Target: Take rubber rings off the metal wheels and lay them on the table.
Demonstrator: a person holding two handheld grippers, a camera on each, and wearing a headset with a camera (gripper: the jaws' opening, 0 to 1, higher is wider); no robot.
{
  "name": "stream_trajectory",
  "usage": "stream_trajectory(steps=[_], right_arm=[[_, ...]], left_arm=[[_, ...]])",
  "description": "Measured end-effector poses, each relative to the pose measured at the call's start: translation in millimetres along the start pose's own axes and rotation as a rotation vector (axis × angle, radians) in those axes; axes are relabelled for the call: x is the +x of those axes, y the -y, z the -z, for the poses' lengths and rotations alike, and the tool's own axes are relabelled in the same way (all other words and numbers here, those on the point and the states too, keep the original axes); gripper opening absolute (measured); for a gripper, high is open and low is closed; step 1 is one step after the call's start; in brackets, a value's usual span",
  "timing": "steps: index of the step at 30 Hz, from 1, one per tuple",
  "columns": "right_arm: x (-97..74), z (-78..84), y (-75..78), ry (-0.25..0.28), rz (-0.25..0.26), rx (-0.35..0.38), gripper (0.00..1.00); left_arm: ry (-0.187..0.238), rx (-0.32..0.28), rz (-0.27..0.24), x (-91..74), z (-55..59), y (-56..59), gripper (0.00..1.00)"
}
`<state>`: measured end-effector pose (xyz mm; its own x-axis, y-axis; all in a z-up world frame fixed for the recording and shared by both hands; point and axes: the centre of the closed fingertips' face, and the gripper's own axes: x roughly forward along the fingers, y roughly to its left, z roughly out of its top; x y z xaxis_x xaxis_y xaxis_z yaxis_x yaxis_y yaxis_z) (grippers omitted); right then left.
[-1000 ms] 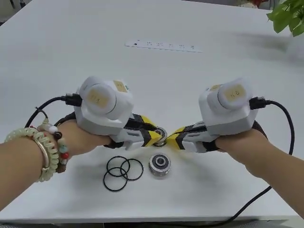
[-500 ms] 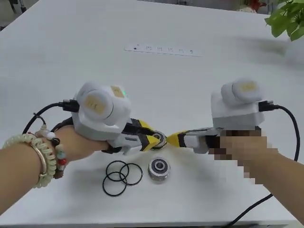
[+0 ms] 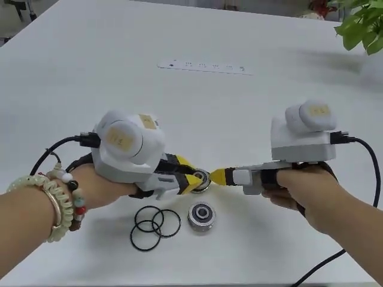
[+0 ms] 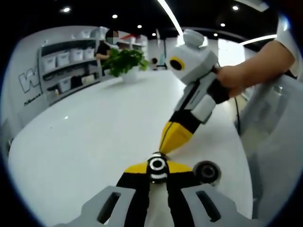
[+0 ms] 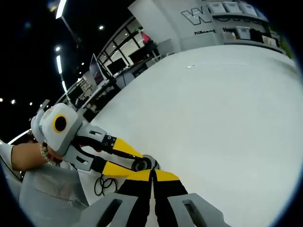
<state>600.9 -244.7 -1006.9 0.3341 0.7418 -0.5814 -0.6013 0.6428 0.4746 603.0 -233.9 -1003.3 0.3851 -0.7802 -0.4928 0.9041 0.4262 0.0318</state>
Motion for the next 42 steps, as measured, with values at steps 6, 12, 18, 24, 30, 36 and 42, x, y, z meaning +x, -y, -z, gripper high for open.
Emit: stream_trajectory(steps=[6, 12, 18, 24, 30, 36, 42], right_arm=[[0.1, -1.2, -3.0, -0.002, -0.001, -0.025, 0.0], [0.5, -2.1, -2.1, -0.007, 0.001, -0.044, 0.0], [1.1, -2.4, -4.1, -0.006, -0.005, -0.051, 0.0], [1.5, -3.0, -5.8, -0.005, -0.009, -0.054, 0.0], [1.7, -4.1, -7.1, -0.004, -0.016, -0.06, 0.0], [2.0, -4.7, -9.3, -0.003, -0.019, -0.07, 0.0], [2.3, -5.7, -10.6, -0.001, -0.022, -0.079, 0.0]], left_arm=[[-0.002, 0.019, -0.006, -0.1, 0.3, 0.5, 0.13], [0.0, 0.019, -0.005, -0.2, 0.3, 0.0, 0.13], [0.001, 0.017, -0.004, -0.1, 0.4, 0.1, 0.13], [0.004, 0.016, -0.004, -0.3, 0.0, 1.0, 0.13], [0.006, 0.014, -0.004, -0.6, -0.5, 2.0, 0.13], [0.009, 0.013, -0.004, -0.6, -0.6, 2.0, 0.13], [0.008, 0.012, -0.005, -0.6, -0.7, 2.0, 0.13]])
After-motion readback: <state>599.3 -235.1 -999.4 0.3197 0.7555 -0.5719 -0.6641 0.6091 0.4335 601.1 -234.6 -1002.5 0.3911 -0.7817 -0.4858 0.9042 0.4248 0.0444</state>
